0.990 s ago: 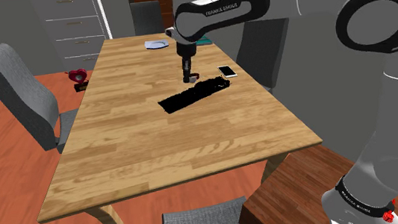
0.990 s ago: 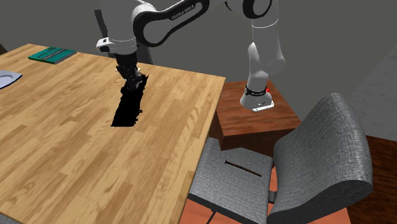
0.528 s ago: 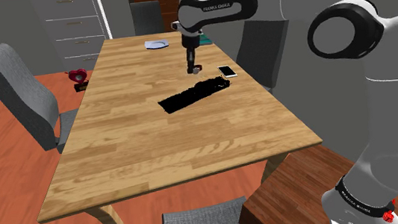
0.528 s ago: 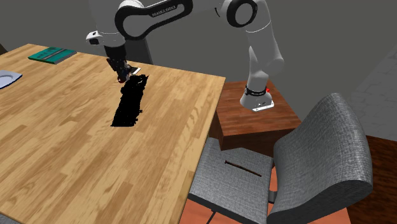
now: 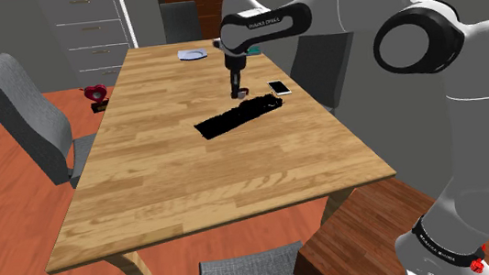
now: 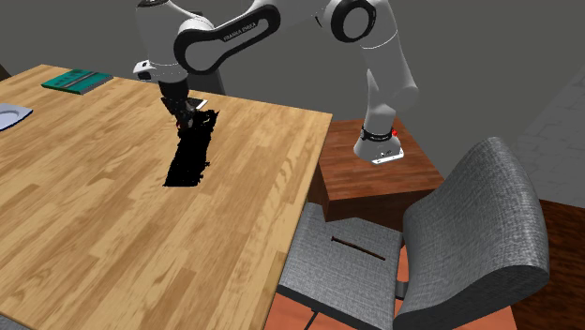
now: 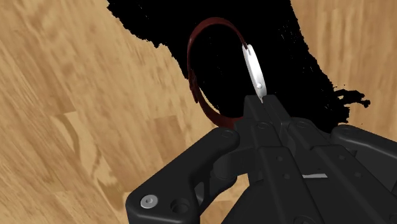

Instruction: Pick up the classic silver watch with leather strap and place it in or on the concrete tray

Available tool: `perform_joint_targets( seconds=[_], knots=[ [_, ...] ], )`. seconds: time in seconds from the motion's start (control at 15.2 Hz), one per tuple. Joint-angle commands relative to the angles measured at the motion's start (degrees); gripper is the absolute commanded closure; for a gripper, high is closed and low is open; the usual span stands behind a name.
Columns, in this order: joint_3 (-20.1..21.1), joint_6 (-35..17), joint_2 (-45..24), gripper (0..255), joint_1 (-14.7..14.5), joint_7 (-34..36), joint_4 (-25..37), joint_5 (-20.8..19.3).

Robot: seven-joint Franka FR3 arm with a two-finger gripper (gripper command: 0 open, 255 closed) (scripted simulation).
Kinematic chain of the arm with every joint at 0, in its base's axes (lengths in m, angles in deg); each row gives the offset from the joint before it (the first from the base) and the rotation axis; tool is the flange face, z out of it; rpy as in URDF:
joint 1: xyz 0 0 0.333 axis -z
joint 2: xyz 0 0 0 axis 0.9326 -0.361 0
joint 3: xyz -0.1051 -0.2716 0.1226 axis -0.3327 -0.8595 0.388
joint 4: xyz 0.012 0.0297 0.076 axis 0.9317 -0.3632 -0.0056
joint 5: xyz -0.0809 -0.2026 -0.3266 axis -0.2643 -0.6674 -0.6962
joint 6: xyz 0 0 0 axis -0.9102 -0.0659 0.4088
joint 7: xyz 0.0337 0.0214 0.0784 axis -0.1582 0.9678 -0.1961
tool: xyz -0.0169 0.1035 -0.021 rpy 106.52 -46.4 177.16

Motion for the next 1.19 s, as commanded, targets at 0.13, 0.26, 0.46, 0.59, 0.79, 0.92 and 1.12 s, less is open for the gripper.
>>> perform_joint_targets(
  seconds=[0.13,0.26,0.46,0.59,0.79,0.92,1.12],
  knots=[
    [-0.04,-2.78,-0.48,255,0.05,0.05,-2.27,-0.06],
    [-0.06,-4.14,-0.79,255,0.06,0.09,-3.32,-0.1],
    [-0.09,-5.92,-1.28,255,0.07,0.15,-4.61,-0.16],
    [-0.1,-5.91,-1.29,255,0.07,0.15,-4.6,-0.16],
    [-0.1,-5.91,-1.29,255,0.07,0.15,-4.6,-0.16],
    [-0.1,-5.91,-1.29,255,0.07,0.15,-4.6,-0.16],
    [-0.1,-5.91,-1.29,0,0.07,0.15,-4.6,-0.16]
  ],
)
